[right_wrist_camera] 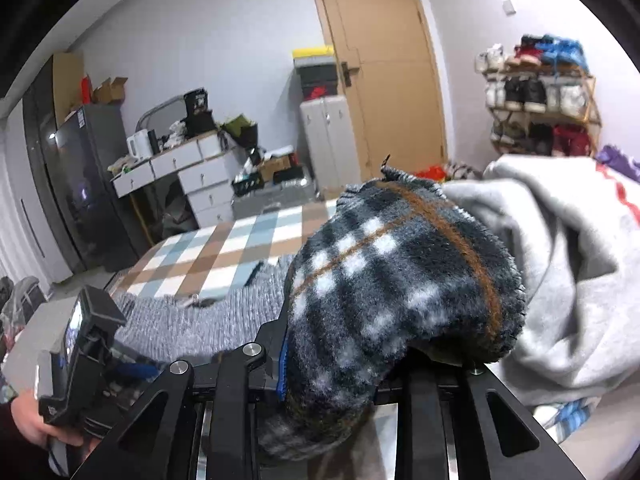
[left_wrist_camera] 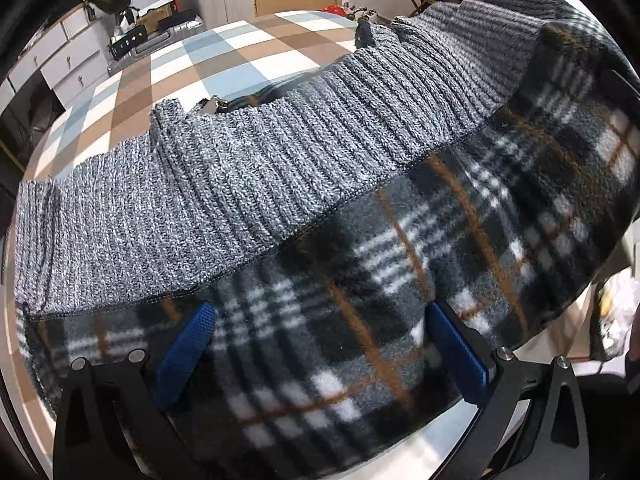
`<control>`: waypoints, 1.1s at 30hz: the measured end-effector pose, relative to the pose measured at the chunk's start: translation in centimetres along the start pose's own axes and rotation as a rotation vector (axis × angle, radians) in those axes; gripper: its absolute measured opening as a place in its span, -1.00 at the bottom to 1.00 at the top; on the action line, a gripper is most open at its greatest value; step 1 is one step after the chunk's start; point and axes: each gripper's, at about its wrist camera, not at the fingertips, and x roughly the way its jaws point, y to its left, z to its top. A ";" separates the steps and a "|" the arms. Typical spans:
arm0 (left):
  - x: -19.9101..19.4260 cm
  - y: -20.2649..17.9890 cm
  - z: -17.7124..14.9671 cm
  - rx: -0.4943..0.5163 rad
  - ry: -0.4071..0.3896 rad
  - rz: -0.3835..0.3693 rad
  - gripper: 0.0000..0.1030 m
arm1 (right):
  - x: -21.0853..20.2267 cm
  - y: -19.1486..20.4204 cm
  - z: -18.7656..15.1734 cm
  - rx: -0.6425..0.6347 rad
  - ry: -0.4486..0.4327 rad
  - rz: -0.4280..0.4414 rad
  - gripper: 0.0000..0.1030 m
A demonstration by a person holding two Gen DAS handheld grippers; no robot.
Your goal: Fold large clothes
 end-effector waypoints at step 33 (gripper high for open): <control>-4.3 5.6 -1.6 0.043 -0.107 -0.078 0.98 | -0.7 0.0 0.5 -0.108 -0.064 -0.121 -0.52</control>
